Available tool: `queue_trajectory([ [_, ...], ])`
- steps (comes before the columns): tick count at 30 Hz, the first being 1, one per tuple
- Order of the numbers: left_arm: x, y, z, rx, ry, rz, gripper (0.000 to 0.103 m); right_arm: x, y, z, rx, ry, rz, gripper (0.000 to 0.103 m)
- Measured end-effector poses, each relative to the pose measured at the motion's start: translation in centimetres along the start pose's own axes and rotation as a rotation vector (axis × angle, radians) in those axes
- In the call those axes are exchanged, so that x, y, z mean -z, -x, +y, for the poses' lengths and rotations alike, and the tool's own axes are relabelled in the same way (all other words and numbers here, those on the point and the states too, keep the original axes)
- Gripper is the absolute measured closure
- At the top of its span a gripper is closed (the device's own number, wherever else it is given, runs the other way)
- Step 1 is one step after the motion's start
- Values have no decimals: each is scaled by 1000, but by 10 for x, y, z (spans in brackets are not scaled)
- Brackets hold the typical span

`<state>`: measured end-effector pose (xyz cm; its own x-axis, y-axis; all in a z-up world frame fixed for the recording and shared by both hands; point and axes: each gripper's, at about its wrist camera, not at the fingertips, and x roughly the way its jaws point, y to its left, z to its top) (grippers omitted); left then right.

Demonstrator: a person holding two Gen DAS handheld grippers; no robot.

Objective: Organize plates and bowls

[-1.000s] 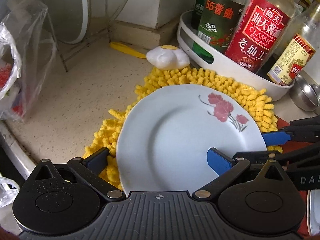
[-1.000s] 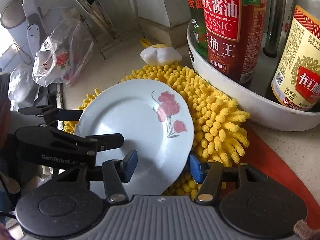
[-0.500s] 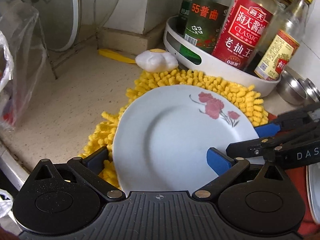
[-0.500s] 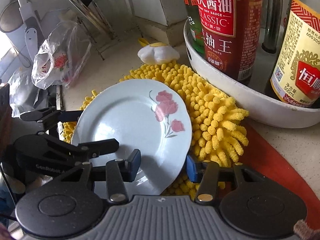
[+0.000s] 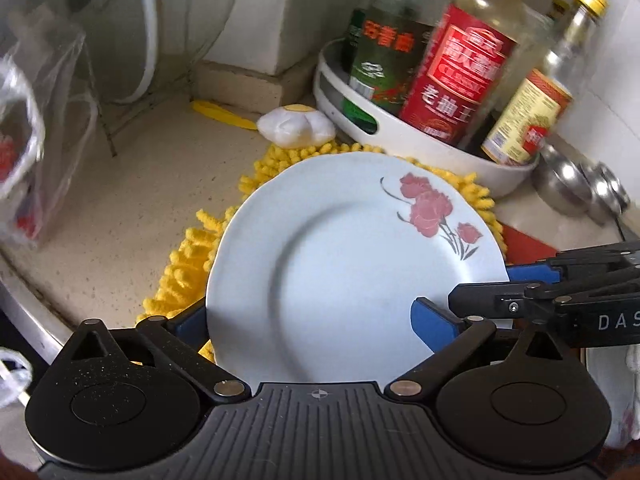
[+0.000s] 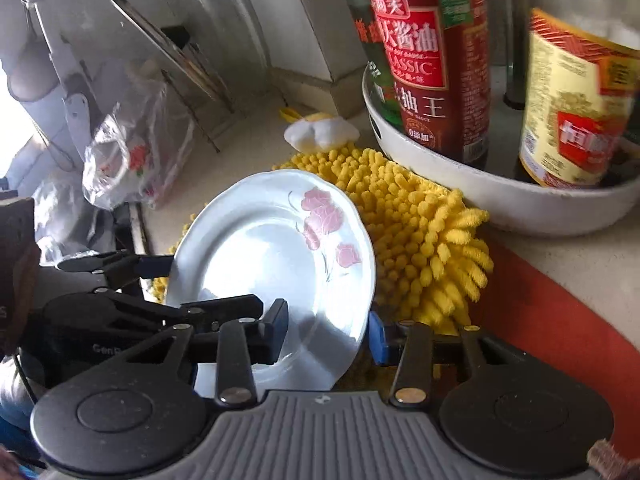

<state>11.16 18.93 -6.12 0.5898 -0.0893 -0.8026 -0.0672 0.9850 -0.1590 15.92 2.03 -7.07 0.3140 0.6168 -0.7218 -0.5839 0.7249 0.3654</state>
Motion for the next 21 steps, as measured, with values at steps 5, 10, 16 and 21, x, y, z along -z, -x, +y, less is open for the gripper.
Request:
queue_trajectory([
  [5, -8, 1, -12, 27, -53, 24, 2, 15, 14, -7, -16, -84, -42, 63],
  [10, -3, -20, -38, 52, -202, 63, 0, 32, 23, -24, 3, -181, -34, 63],
  [16, -5, -36, -33, 88, -149, 67, 0, 39, 14, -38, 18, -213, -3, 64],
  [21, -8, -42, -30, 88, -121, 27, 0, 34, 9, -36, -1, -191, -4, 61],
])
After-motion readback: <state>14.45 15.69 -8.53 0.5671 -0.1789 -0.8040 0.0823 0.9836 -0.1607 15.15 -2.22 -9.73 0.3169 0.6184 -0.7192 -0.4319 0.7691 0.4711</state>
